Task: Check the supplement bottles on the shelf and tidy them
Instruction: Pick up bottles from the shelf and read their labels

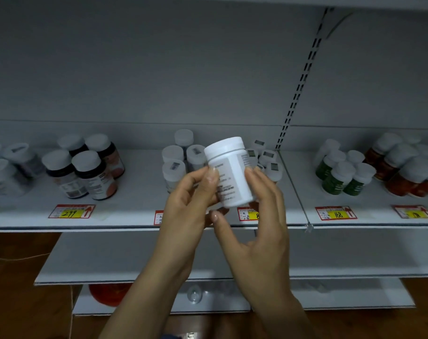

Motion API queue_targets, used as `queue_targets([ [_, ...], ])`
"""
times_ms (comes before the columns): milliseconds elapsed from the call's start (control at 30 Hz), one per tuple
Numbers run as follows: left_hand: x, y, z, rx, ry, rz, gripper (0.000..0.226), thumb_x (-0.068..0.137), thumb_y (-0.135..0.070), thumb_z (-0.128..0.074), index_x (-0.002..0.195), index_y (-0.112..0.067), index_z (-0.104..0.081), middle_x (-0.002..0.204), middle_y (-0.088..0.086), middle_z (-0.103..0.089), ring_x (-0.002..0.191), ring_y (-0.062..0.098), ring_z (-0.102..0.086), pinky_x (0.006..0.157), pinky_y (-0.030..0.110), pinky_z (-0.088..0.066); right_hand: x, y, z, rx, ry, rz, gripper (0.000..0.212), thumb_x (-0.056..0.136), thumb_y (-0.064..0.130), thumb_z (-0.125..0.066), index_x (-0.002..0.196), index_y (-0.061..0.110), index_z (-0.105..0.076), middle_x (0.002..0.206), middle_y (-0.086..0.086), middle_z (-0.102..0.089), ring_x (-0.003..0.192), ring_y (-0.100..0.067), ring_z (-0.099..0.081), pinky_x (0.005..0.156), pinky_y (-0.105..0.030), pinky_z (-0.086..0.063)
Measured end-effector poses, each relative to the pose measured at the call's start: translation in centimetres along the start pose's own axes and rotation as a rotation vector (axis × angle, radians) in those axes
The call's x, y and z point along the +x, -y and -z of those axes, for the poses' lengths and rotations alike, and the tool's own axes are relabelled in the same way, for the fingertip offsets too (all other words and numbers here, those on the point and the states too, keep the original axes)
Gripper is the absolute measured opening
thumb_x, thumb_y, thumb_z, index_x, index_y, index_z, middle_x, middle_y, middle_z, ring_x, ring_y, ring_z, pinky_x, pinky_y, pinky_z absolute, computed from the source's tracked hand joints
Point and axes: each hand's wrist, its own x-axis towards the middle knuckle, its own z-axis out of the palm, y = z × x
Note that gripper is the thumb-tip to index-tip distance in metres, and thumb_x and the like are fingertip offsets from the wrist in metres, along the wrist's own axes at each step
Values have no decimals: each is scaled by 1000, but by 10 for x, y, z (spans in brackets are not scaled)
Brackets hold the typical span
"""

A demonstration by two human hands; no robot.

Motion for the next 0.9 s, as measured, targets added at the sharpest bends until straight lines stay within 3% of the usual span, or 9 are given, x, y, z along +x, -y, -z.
queue_targets([
  [67, -3, -1, 0, 6, 5, -2, 38, 77, -43, -53, 107, -23, -67, 99, -3, -75, 92, 11, -70, 72, 24, -58, 5, 1, 1, 83, -5, -76, 68, 79, 32, -72, 139, 32, -39, 139, 12, -46, 129, -13, -48, 100, -40, -48],
  [167, -5, -2, 0, 36, 5, -25, 27, 88, -28, -54, 112, -24, -67, 104, -4, -74, 97, 12, -70, 79, 24, -57, 14, 4, 7, 250, -19, -174, 62, 80, 20, -77, 132, 29, -45, 120, 25, -56, 112, -5, -59, 89, -30, -53],
  [267, -6, 2, 0, 46, -6, 1, 31, 84, -26, -60, 114, -23, -66, 108, -1, -73, 104, 17, -68, 95, 37, -52, 17, 8, 11, 406, -41, -208, 52, 80, 14, -76, 123, 28, -51, 113, 17, -64, 103, -4, -64, 81, -20, -52],
  [367, -3, 6, 1, -24, 30, 86, 41, 80, -35, -69, 118, -21, -65, 115, -1, -71, 112, 15, -64, 101, 41, -46, 14, 14, 11, 570, -31, -301, 48, 77, 25, -79, 117, 25, -53, 108, 6, -71, 96, -10, -69, 75, -19, -54],
  [467, -1, 8, 2, -120, 134, 164, 51, 69, -44, -73, 111, -16, -70, 114, 8, -71, 106, 18, -66, 91, 33, -53, 13, 18, 10, 727, 5, -433, 51, 69, 40, -67, 111, 13, -54, 92, -2, -74, 82, -14, -71, 70, -25, -56],
  [600, 4, 6, 5, -186, 236, 158, 76, 51, -56, -86, 111, -11, -68, 108, 13, -71, 96, 22, -68, 78, 26, -55, 16, 23, 6, 903, 94, -617, 45, 82, 43, -59, 107, 4, -60, 89, -16, -72, 76, -22, -69, 63, -31, -57],
  [733, 13, -4, 12, -179, 358, 91, 38, 70, -39, -71, 104, -23, -73, 103, 9, -73, 89, 19, -69, 65, 23, -55, 23, 27, 6, 1059, 167, -682, 50, 83, 49, -39, 99, 14, -71, 90, -18, -73, 69, -23, -70, 59, -31, -57],
  [833, 22, -8, 17, -184, 300, 79, 38, 66, -38, -70, 101, -23, -73, 100, 10, -73, 83, 20, -70, 62, 26, -55, 32, 27, 0, 871, 212, -670, 52, 80, 54, -39, 86, 19, -77, 86, -19, -73, 68, -24, -69, 61, -32, -55],
  [900, 29, -10, 22, -226, 230, 72, 37, 66, -34, -74, 99, -18, -70, 98, 10, -73, 83, 20, -69, 64, 25, -56, 37, 25, -9, 633, 153, -615, 48, 82, 56, -45, 90, 17, -72, 85, -14, -74, 69, -24, -69, 62, -31, -54],
])
